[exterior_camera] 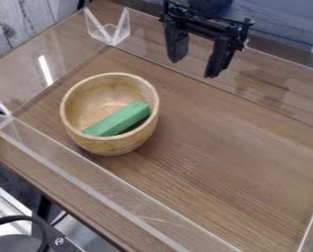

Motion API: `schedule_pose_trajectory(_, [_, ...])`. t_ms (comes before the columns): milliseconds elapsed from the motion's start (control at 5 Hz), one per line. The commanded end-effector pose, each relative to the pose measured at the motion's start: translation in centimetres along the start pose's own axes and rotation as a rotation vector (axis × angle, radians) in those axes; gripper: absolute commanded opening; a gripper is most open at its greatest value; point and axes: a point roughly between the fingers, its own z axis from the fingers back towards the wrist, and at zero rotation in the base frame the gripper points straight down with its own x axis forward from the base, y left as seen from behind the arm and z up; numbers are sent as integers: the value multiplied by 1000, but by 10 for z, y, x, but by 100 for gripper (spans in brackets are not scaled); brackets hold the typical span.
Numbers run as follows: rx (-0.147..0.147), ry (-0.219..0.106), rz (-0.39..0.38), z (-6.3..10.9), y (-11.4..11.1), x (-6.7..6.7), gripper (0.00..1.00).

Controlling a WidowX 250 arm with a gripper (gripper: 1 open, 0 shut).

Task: Remove the green block from inside the brown bowl and put it on the table

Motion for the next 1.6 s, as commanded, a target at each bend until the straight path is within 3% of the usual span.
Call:
schedule_pose_trajectory(0, [20,-10,-1,-3,15,-15,100])
schedule_pose_trajectory(200, [49,-47,16,-8,39,-42,100])
schedule_pose_trajectory(400, [44,-68,1,-14,64,-56,100])
schedule_pose_trajectory(600, [37,-77,-14,-26,80,-60,100])
schedule_pose_trajectory(1000, [113,-48,-20,-57,89,-43,100])
schedule_pose_trajectory(1400, [95,-54,20,-73,87,-34,100])
